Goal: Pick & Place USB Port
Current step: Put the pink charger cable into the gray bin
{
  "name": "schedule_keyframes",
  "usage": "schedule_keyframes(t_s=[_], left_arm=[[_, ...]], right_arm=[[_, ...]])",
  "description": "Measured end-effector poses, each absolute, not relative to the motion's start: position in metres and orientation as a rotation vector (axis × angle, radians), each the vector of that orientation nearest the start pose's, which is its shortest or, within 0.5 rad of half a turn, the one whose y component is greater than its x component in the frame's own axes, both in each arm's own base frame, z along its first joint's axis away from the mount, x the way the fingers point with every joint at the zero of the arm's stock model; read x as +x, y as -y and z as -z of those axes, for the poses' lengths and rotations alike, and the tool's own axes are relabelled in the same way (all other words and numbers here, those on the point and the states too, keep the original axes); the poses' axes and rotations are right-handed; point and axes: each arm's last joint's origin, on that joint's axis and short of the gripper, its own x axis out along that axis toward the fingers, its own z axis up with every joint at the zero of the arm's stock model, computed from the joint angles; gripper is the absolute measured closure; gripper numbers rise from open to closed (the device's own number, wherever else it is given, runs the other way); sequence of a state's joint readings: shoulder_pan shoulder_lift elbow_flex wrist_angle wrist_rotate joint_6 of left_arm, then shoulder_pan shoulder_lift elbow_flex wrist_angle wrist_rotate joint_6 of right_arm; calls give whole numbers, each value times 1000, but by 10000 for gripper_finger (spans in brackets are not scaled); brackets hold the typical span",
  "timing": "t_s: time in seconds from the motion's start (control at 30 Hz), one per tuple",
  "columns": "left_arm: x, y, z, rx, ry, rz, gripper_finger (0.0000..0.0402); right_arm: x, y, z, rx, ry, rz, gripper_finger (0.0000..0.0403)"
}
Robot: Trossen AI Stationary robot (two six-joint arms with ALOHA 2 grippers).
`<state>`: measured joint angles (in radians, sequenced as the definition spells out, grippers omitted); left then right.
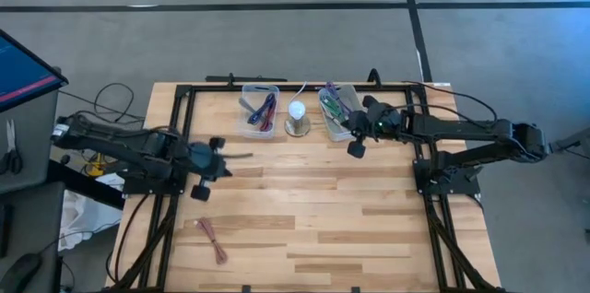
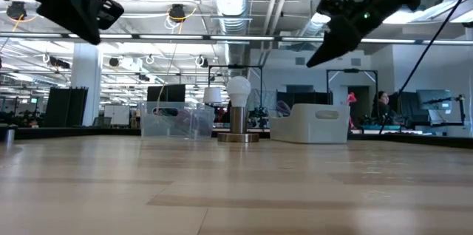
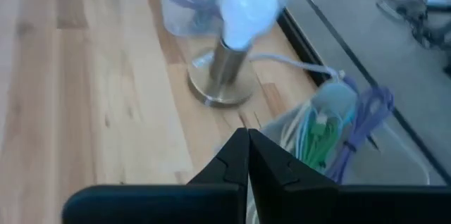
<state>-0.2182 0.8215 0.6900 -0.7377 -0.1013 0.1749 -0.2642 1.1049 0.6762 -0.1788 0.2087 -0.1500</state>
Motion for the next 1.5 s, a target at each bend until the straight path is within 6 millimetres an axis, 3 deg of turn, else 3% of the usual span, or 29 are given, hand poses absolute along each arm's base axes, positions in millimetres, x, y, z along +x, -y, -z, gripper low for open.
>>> schedule_keyframes(t_s=[0.2,0.4,0.6,0.8,1.1,1.27,1.5], left_arm=[[161,53,-254,367,-886,292,398],[164,68,-240,324,-1106,359,397],[159,87,-222,350,-1279,428,398],[160,89,-228,275,-1269,378,395],[168,96,-217,175,-1370,362,346],[171,109,-202,148,-1482,457,319],[166,131,-186,233,-1557,525,315]], right_arm=[[213,71,-219,-58,-615,466,402],[208,74,-205,-44,-579,492,402],[206,79,-203,-38,-570,515,402],[205,83,-204,-32,-566,534,402],[203,84,-201,-30,-587,536,402],[196,84,-186,-12,-620,546,402],[181,86,-161,34,-628,590,402]])
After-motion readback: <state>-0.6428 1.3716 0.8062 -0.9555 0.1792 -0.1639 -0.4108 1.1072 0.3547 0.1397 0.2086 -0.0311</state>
